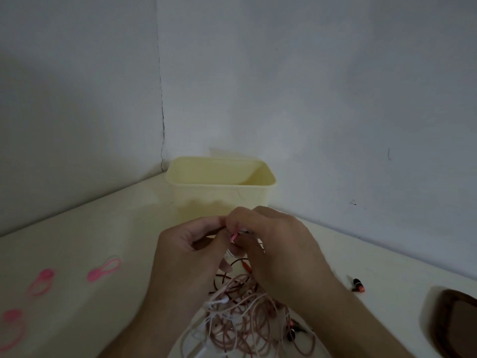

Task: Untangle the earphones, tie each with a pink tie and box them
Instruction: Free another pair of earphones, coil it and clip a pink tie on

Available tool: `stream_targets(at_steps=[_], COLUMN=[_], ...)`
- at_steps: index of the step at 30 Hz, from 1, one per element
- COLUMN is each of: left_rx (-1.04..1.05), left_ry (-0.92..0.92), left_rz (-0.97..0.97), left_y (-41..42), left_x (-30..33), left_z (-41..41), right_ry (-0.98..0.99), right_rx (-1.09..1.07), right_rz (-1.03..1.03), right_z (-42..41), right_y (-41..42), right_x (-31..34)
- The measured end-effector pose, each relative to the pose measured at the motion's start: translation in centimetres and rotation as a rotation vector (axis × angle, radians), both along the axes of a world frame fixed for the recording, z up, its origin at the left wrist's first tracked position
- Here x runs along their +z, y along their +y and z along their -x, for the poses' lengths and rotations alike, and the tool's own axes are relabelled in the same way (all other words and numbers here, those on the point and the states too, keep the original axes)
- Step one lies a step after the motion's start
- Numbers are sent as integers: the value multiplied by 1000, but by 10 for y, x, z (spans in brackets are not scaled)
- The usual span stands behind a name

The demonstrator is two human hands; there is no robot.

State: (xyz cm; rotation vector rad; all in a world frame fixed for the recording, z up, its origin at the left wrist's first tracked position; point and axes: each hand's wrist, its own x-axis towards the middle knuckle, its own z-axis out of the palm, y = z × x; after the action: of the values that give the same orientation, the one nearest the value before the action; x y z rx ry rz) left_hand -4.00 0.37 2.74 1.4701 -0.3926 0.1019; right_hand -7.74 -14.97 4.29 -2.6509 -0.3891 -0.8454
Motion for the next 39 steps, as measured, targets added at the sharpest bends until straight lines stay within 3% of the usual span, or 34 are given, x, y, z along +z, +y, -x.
stream_targets(at_steps=[9,16,22,29,39], left_rx=[-51,-117,-128,-234,-236], left_ry=[87,185,224,426,425], left_rz=[46,146,162,225,206], left_y=[-1,-1,-1,2,2], left_x=[2,2,1,-7,-10], left_z=[1,-1,-2,-12,-14], right_ry=[-199,-395,-392,-400,-278], right_rx=[11,2,0,94,68], right_rz=[-18,128,142,151,187], right_z=[-3,-7,-8,-11,-10], right_y=[-2,-6,-9,-14,-10], right_x=[-13,-17,-19,-21,-17])
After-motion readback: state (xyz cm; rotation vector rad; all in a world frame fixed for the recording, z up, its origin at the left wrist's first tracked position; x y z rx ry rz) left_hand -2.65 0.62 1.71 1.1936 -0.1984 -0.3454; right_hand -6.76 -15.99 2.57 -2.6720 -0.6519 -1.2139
